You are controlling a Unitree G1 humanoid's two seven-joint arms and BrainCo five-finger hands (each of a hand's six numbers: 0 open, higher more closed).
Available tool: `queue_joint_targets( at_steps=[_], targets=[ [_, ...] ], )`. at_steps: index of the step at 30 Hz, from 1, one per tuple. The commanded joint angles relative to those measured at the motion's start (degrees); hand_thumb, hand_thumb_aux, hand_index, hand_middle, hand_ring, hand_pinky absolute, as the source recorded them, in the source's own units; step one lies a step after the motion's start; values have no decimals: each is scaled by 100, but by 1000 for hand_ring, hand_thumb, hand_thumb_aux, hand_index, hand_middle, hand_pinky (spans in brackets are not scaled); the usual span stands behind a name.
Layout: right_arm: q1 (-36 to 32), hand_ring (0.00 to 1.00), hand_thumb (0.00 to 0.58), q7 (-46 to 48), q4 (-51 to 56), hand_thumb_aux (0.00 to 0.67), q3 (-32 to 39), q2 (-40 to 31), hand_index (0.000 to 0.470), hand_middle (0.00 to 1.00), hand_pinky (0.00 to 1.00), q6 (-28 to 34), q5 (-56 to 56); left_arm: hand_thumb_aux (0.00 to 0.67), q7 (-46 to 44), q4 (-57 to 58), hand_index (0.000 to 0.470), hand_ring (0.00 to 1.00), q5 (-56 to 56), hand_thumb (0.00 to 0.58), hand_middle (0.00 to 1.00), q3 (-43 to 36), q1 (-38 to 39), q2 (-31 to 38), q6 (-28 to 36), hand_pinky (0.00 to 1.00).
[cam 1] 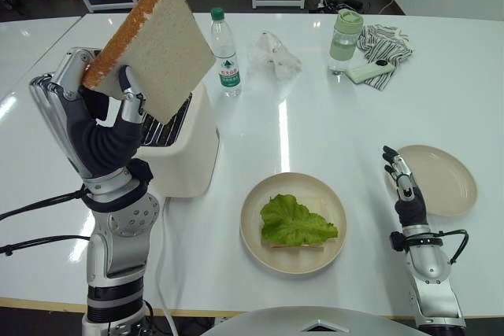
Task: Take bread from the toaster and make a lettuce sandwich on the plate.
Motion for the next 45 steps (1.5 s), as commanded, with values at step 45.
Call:
queue_joint_targets(
  at_steps=[45],
  targets=[
    [-92, 0, 0, -57, 404, 0, -205, 37, 0, 0, 0, 47, -205, 670, -5086, 1545, 470, 1000, -2890, 580, 1000, -2376, 231, -169, 3122, 1000]
  ],
)
